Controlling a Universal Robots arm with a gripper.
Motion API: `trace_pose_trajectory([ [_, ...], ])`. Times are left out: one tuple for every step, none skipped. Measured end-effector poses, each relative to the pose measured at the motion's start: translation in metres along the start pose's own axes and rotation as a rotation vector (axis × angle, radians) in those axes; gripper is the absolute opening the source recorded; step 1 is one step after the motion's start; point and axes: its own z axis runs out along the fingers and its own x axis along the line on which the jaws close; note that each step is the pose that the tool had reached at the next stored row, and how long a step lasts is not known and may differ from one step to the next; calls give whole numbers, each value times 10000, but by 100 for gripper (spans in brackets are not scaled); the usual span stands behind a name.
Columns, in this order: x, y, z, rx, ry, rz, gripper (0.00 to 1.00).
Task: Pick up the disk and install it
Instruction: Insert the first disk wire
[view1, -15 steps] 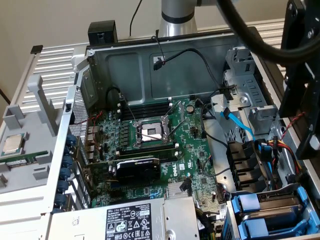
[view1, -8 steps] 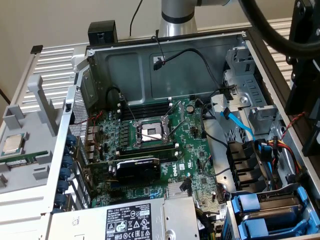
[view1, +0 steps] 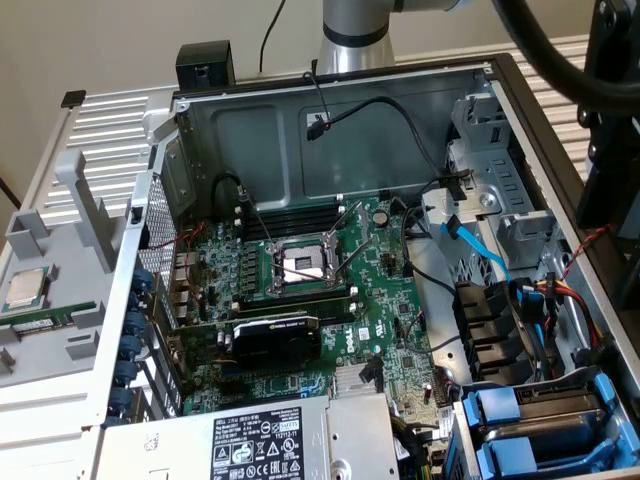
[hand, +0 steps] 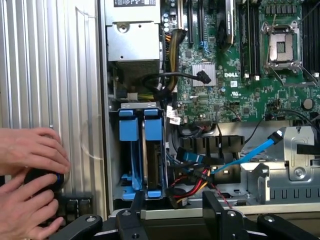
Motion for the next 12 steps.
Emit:
trace_pose_trajectory([
  [-2,-9,3,3,-3,28,57],
  [-3,-14,5,6,-7,72,57],
  [-3,-16,7,10,-13,132,57],
  [-3,-17,11,14,-24,206,57],
  [-3,-17,17,17,-38,281,57],
  [-4,-18,22,25,-50,341,57],
  [-4,-19,26,34,-58,392,57],
  [-4,-19,29,51,-71,457,57],
  [-4,-19,31,72,-82,525,57],
  [-4,-18,32,106,-93,586,57],
  [-6,-18,35,154,-107,635,57],
  [-10,-18,38,207,-116,667,57],
])
